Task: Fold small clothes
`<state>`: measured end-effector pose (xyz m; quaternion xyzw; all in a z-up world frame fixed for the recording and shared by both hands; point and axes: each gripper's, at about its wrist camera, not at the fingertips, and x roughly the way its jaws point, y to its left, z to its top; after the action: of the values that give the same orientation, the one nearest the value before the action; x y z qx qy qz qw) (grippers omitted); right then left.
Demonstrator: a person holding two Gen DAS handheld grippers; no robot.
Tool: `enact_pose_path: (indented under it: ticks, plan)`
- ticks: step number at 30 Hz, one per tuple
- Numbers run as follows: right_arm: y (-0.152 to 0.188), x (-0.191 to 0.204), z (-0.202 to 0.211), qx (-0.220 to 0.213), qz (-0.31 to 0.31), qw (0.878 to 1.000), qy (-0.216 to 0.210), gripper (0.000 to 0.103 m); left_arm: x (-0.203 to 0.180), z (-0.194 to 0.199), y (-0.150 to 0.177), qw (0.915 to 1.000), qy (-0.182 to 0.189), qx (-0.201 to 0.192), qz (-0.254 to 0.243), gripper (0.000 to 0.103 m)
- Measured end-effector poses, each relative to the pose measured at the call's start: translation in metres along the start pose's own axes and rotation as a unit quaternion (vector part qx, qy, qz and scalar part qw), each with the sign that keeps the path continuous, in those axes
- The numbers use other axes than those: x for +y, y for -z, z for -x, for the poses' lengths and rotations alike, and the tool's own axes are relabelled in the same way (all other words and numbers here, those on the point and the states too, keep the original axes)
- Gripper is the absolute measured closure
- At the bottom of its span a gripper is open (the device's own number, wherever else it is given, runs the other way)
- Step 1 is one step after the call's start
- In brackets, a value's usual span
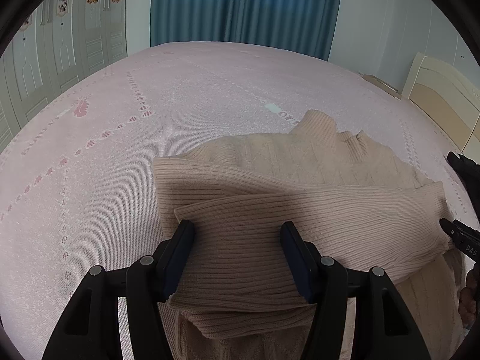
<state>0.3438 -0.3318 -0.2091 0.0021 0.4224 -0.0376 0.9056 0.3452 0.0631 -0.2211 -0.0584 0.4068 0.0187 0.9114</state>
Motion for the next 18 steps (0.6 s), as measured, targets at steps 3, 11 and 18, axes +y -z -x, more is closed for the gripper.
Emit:
enact_pose_path:
  ticks: [3, 11, 18]
  plan:
    - [0.0003, 0.0000, 0.0002, 0.000, 0.001, 1.000, 0.001, 0.034, -0.0015, 0.0000, 0.0002, 1.0000, -0.005, 0.000, -0.002, 0.045]
    - [0.0005, 0.0015, 0.0007, -0.002, 0.005, 1.000, 0.006, 0.034, -0.0027, -0.0005, 0.0000, 0.9999, -0.009, 0.000, -0.005, 0.045]
    - [0.0002, 0.0016, 0.0022, -0.004, 0.006, 1.000, 0.009, 0.033, -0.0040, -0.0007, -0.0004, 0.9999, -0.013, 0.002, -0.010, 0.044]
